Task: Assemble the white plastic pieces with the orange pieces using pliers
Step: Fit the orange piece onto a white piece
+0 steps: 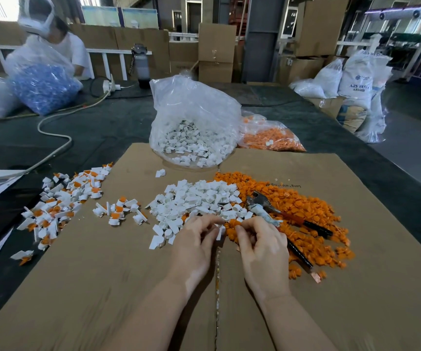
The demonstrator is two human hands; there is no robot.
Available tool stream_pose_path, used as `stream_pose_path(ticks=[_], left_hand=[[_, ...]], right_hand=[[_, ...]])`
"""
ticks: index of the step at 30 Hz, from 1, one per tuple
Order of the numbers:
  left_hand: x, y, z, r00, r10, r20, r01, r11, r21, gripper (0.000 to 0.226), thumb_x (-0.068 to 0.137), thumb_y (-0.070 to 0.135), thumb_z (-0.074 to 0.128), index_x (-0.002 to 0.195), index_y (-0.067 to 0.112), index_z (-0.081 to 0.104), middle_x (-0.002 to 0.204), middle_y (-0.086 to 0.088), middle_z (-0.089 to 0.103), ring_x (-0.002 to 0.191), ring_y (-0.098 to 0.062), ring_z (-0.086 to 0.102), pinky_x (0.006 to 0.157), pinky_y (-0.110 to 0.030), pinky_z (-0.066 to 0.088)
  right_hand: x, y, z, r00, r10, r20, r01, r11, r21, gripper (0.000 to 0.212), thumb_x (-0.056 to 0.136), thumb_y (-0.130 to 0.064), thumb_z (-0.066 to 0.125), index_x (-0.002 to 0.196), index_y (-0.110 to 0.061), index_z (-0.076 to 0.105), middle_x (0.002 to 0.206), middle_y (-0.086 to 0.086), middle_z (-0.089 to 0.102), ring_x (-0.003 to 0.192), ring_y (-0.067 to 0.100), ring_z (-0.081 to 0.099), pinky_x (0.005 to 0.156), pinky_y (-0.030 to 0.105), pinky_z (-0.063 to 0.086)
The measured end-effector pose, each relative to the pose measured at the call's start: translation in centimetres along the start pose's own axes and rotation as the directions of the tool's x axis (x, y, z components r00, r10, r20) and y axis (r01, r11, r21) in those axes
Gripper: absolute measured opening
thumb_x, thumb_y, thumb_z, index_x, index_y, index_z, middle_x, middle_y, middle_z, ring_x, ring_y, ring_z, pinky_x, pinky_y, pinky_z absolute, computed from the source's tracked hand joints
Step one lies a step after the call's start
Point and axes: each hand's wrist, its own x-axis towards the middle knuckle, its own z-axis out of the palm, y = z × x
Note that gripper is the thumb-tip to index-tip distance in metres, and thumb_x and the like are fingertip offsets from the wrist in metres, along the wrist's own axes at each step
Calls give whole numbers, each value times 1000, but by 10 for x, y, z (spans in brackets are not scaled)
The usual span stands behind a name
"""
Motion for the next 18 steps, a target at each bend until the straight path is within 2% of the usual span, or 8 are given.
stream_pose_path(ticks=[2,4,5,8,12,13,15,18], left_hand=[[0,0,-1,999,-33,8,33,998,-47,37,88,11,59,78,46,60,84,14,55,84,-2,53,71,-8,37],[0,0,-1,998,-62,7,62,993,-101,25,84,18,65,76,41,63,86,10,58,83,-6,56,72,-11,40],[-1,1,-1,998,-65,7,66,993,-97,20,80,21,70,76,39,63,87,9,59,80,-6,56,70,-11,41],[-1,0,0,999,-36,-5,36,999,-5,22,74,20,76,76,35,59,87,7,57,73,-2,52,64,-5,37],[0,1,-2,996,-84,-18,82,992,-94,14,85,22,66,88,35,67,91,8,52,90,-6,56,72,-1,36],[0,0,-2,995,-102,-16,100,989,-110,13,86,22,64,93,32,70,93,8,55,96,-8,56,78,-4,38],[1,-2,-3,990,-144,-3,142,977,-157,18,87,19,64,102,25,71,95,2,64,101,-13,58,91,-20,42],[1,-1,-3,979,-204,-3,196,942,-272,14,83,12,67,94,21,70,77,3,67,78,-15,66,77,-25,51]], right_hand=[[0,0,0,1000,4,13,-4,1000,0,12,83,-12,69,75,-16,61,69,-11,56,66,10,49,73,26,29],[0,0,-1,1000,-2,20,2,1000,-4,12,83,-12,69,75,-16,61,69,-10,57,66,10,49,71,24,26],[0,0,-1,1000,-4,24,4,1000,-5,12,83,-11,69,75,-16,61,69,-10,57,66,10,49,70,23,25],[1,-1,-2,999,-3,36,3,1000,0,13,83,-11,68,75,-16,60,68,-10,56,66,10,50,70,23,25],[1,-1,-2,999,-7,51,7,1000,8,11,84,-13,68,75,-16,61,68,-10,57,66,9,50,71,24,27],[1,-1,-2,998,-10,60,9,1000,12,11,84,-14,69,75,-16,62,69,-10,57,67,8,49,72,24,28],[0,-2,-2,997,-32,71,32,999,7,10,82,-14,70,75,-15,63,69,-10,59,67,6,49,72,25,30],[0,-2,-1,993,-72,94,74,997,-19,12,80,-13,73,73,-14,63,67,-8,60,65,9,53,72,26,31]])
